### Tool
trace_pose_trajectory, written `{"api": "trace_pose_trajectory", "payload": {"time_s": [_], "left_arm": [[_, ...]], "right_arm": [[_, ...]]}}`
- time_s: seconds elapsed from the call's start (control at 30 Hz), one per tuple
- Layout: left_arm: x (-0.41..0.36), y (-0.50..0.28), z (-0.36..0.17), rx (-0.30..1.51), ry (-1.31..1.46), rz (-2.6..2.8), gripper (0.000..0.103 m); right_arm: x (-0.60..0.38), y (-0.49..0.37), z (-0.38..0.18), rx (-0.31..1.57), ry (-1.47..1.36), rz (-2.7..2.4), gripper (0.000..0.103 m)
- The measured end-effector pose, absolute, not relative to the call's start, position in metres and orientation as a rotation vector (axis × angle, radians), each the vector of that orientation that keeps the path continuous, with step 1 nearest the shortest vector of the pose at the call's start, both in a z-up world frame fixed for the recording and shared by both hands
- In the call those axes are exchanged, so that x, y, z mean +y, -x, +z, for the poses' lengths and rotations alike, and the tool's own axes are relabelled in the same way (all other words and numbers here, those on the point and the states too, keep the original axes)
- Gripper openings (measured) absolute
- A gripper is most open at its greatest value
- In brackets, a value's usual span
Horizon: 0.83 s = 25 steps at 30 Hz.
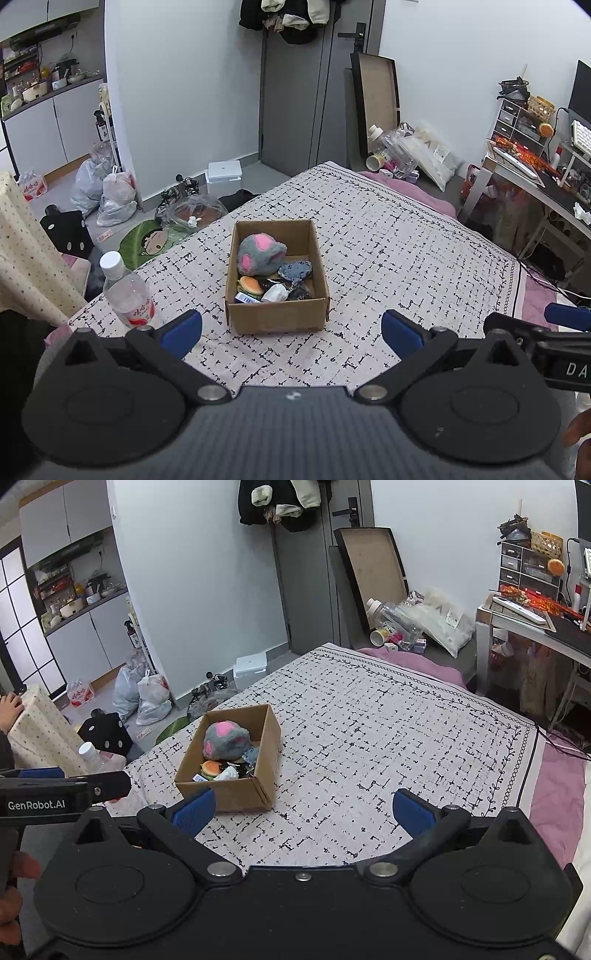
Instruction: Organize soft objects
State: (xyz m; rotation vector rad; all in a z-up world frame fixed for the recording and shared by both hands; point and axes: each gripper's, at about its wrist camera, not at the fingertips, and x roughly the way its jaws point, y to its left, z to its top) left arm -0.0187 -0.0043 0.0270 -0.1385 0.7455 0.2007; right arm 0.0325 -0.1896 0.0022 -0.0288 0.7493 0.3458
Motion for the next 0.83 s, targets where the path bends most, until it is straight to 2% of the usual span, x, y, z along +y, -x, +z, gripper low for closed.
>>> {"api": "trace_pose_trajectory", "payload": {"time_s": [0.83], "left_arm": [[0.006, 0.000, 0.009, 0.754, 0.132, 0.165, 0.102]], "right_arm": [[-0.174, -0.054, -0.018, 0.784, -0.004, 0.306, 0.103]]}}
